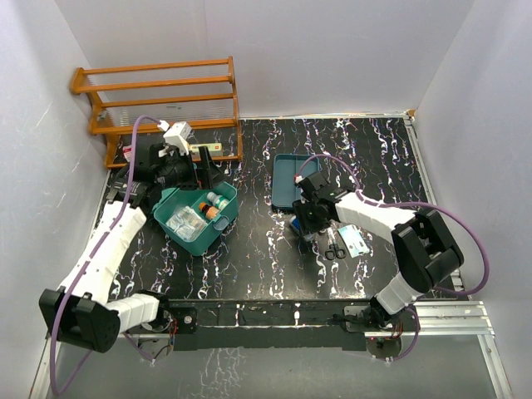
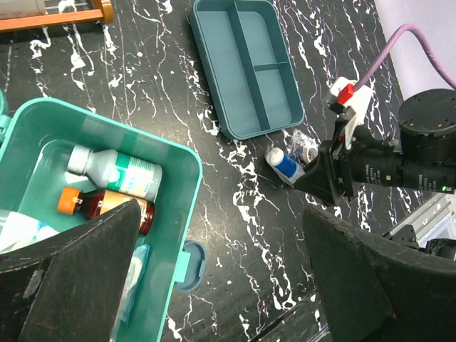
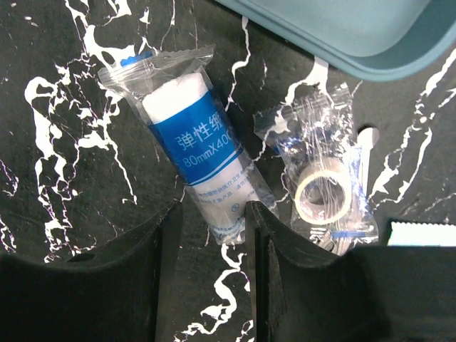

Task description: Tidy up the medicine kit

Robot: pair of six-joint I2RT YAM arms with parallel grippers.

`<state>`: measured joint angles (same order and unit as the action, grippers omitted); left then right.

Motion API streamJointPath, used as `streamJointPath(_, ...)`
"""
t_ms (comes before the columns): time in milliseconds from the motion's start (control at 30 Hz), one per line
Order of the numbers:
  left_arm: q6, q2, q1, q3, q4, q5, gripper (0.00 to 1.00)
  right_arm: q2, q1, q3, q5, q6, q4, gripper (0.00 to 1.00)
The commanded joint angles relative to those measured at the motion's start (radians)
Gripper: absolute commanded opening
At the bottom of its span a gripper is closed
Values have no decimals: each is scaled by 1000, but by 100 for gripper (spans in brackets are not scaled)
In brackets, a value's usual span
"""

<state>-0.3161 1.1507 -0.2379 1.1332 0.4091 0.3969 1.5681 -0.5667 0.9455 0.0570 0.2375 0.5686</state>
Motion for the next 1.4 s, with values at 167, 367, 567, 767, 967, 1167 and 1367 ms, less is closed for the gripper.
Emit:
streamJointPath(167,-83,86,-3,35,-154,90,94,73,-13,44,6,-4,-34,38)
streamJointPath(367,-169,126,-3,10,-223,126,92,42,-15,68,98,-25,-45,17)
streamJointPath(567,-342,42,-4,-150,-489,255,92,-29,-15,125,475,-21,-140,17)
streamJointPath(767,-479,-34,-4,-230,-635,264,92,-26,-17,253,600,138,-362,17)
streamJointPath(967,-607,-5,-5,-237,-777,321,83,-9,-17,351,616,320,-610,17)
streamJointPath(1167,-612,12,-5,-203,-841,356,79,17,-18,350,684,550,-882,19)
streamJointPath(1367,-591,6,-5,-181,-842,376,66,3,-16,369,685,553,-868,19)
